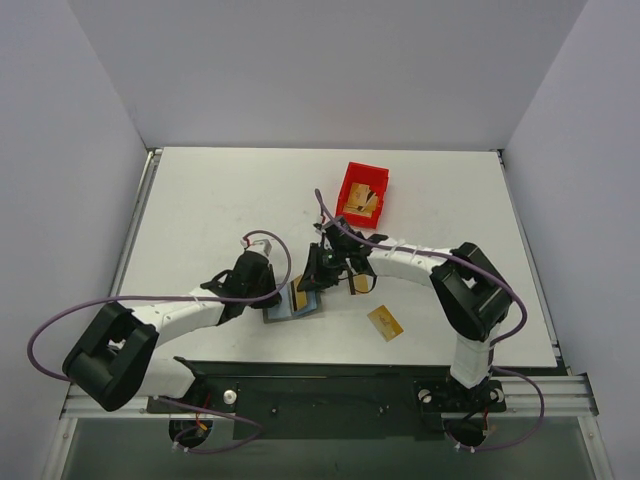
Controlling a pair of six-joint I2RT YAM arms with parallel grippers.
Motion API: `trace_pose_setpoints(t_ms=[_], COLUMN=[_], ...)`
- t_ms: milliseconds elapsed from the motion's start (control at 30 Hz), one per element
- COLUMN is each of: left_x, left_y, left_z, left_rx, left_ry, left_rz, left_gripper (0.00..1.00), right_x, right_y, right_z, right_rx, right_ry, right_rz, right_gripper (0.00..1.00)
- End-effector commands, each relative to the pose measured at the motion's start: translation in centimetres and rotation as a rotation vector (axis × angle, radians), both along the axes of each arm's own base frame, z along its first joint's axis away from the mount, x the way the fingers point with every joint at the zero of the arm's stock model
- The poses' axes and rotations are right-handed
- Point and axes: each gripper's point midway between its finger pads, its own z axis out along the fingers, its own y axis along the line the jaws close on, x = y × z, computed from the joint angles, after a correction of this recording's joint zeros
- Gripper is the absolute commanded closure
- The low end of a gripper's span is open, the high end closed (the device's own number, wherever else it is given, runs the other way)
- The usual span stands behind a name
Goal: Put the credit cards into the card holder
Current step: Insert the credit card into the card holder.
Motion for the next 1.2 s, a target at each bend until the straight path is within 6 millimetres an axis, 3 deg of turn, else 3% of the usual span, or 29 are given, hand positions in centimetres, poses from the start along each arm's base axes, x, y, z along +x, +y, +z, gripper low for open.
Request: trace_pose_setpoints(t_ms=[0, 200, 567, 1167], left_x=[0.7, 0.7, 0.7, -2.3], left_y=[-0.2, -0.4, -0.5, 2.2], left_z=[1.1, 1.5, 2.8, 0.9], left_rx=[-0.028, -0.033, -0.048, 0.007], left_ry=[-0.038, -0.048, -0.084, -0.025], left_rz=[0.022, 0.001, -0.025, 0.015], left_gripper=[1.00, 1.00, 1.00, 1.00], right_x=[-0.1, -0.2, 0.2, 0.4], right_y=[-0.5, -0.4, 0.2, -0.6], right_z=[-0.8, -2.2, -2.7, -3.8], right_rx=[-0.027, -0.030, -0.006, -0.033], right_ry=[-0.057, -0.081, -0.093, -0.079], right_rz=[0.029, 0.082, 0.102, 0.077], right_gripper=[1.00, 1.00, 1.00, 1.00])
